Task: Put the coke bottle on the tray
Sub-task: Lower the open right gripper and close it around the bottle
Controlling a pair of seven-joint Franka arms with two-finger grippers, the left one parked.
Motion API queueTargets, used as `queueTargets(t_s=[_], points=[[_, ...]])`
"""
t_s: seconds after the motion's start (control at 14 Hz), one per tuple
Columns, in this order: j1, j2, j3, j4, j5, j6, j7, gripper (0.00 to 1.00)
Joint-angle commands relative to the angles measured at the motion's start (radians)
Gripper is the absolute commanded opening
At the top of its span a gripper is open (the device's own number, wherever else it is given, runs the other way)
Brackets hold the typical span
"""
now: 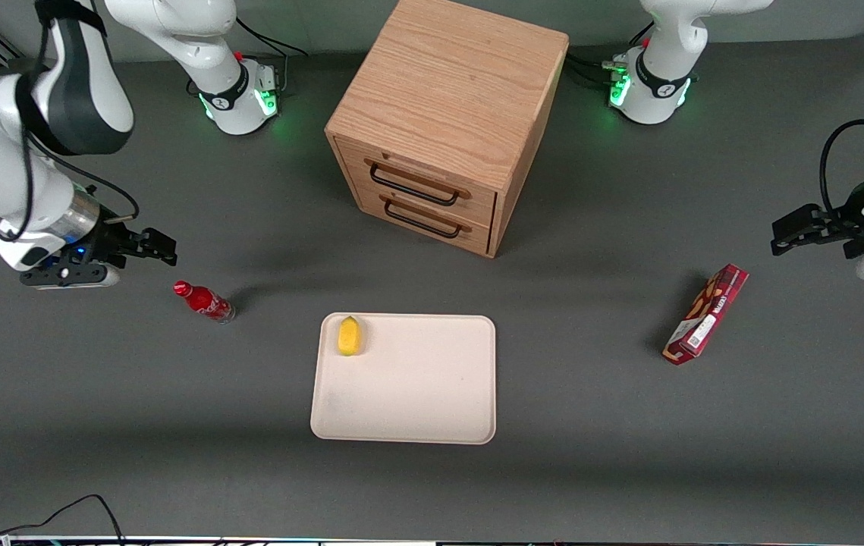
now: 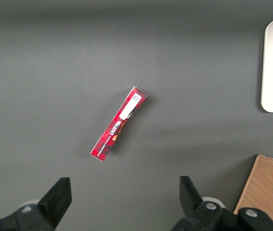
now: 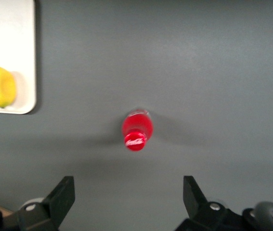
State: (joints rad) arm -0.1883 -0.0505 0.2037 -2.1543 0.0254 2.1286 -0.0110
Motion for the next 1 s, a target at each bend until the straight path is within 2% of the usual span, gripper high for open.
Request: queueTargets(t_s=[0.0,0.29,0.64,0.93], points=[[-0.029,0.001,0.005,-0.091,-0.005,0.138,-0.053,1.00],[-0.019,0.104,0.006,-0.091,-0.005,0.264,-0.046,0.99],[-0.017,0.139,0.040,-0.098,-0.013,0.310,-0.006,0.98],[-0.019,0.138,0.045,-0.114,-0.013,0.318,-0.006,0.82]])
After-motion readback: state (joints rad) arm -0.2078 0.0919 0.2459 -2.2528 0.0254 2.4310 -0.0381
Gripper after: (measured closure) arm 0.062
